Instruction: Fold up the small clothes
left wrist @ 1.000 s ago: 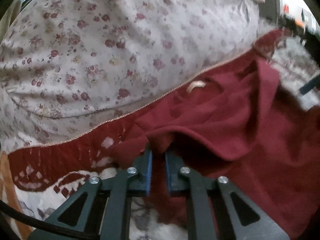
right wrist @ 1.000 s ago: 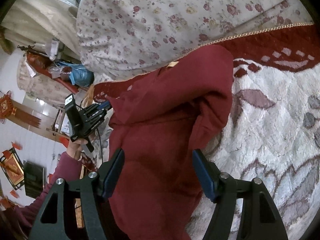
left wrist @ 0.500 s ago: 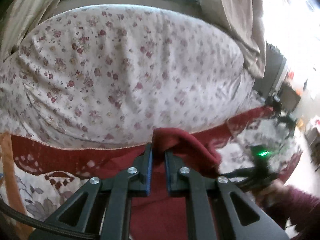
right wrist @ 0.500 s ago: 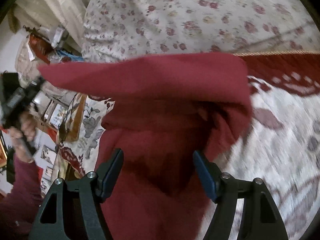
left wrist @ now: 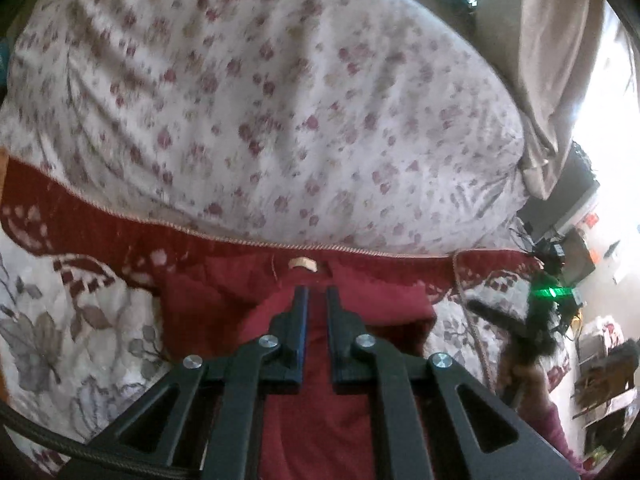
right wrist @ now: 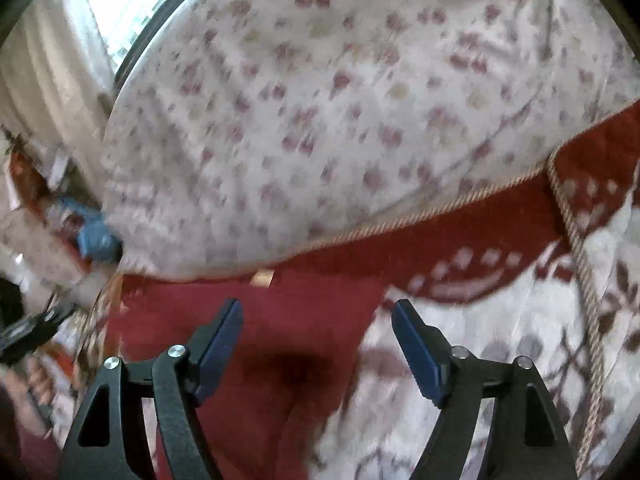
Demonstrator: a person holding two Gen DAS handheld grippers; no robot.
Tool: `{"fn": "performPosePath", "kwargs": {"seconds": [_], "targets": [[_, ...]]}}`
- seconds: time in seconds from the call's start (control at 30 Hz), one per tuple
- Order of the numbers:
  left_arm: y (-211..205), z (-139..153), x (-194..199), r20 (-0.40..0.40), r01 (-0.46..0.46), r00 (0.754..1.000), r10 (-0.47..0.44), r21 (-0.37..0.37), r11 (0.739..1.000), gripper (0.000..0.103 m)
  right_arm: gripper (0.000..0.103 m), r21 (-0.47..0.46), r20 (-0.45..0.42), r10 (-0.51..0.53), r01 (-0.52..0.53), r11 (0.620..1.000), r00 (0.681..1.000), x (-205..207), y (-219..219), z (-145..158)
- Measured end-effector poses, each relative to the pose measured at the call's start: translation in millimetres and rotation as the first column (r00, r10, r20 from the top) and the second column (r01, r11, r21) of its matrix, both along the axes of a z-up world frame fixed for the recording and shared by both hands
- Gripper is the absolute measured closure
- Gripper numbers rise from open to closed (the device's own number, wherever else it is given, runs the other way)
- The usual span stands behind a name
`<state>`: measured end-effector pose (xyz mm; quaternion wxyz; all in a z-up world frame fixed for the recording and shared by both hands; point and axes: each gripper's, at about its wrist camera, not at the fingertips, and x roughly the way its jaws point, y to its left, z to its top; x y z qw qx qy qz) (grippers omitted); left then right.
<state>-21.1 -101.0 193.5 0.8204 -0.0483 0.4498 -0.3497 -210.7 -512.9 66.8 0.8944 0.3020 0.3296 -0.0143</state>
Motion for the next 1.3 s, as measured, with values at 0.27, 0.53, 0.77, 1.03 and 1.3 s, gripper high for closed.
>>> {"fn": "performPosePath", "kwargs": {"seconds": [0.27,0.53,0.77,1.03,1.3], "targets": [[10,-34,6,0.030,-0.052,0.998,0.048,0.124,0.991,0.086,0.029,-0.285,-0.147,0.167,-0.204,0.937,0.975,-12,87,-32],[27,-102,18,-0.127,-0.121,0.983,0.132,0.092,0.988,0.035,0.043,-0.296,-0.219,0.049,-0.114,0.948,0.974,25,79,-64],[-5,-139,18,-0.175,-0.058,0.981,0.080,0.128,0.990,0.060,0.044,-0.246,-0.212,0.055,-0.108,0.963,0.976,20,75,-67],[-9,-106,11,-0.099,-0.056,0.992,0.073,0.163,0.985,0.100,0.044,-0.223,-0.182,0.055,-0.095,0.970,0.982,10,73,-62],[-15,-7,7,-0.042,-0.025,0.999,0.024,-0.011,1.000,0.100,0.053,-0.292,-0.115,0.074,-0.105,0.951,0.991,-1,91,-41]]}}
